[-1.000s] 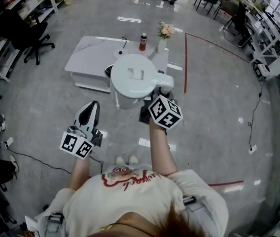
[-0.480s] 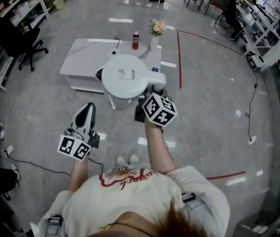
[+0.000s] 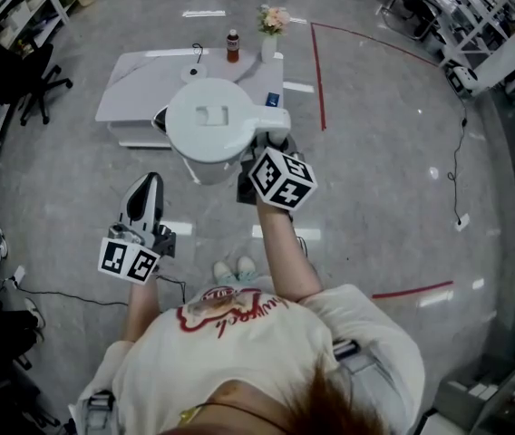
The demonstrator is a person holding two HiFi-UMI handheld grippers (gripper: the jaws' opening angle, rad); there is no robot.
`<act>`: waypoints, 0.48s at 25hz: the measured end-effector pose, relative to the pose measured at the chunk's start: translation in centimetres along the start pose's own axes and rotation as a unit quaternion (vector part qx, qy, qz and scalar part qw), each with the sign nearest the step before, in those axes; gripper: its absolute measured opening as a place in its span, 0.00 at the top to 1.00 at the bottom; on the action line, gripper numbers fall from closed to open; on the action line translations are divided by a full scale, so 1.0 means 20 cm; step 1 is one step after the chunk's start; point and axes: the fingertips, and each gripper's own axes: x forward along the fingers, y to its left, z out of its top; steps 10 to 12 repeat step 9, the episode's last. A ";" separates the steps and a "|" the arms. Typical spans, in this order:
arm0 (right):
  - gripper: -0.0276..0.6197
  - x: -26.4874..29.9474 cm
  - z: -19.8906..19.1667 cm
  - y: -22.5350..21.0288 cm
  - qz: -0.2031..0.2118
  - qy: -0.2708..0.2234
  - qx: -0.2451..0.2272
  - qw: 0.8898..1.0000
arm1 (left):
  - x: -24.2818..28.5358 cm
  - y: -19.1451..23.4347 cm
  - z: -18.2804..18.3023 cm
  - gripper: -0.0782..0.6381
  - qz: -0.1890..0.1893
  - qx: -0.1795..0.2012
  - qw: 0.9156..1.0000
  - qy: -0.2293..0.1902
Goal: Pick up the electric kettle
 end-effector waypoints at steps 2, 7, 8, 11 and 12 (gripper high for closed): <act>0.87 -0.01 -0.01 -0.01 -0.001 0.001 0.000 1.000 | 0.00 0.00 -0.01 0.87 -0.001 -0.001 1.000 0.001; 0.87 -0.02 -0.03 -0.02 -0.006 0.002 0.002 1.000 | -0.02 0.01 -0.03 0.87 -0.002 -0.003 1.000 0.002; 0.87 -0.02 -0.03 -0.02 -0.007 0.002 0.002 1.000 | -0.02 0.01 -0.03 0.87 -0.001 -0.004 1.000 0.003; 0.87 -0.02 -0.03 -0.03 -0.008 0.002 0.003 1.000 | -0.03 0.01 -0.03 0.87 -0.001 -0.005 1.000 0.004; 0.87 -0.02 -0.03 -0.03 -0.008 0.002 0.003 1.000 | -0.03 0.01 -0.03 0.87 -0.001 -0.005 1.000 0.004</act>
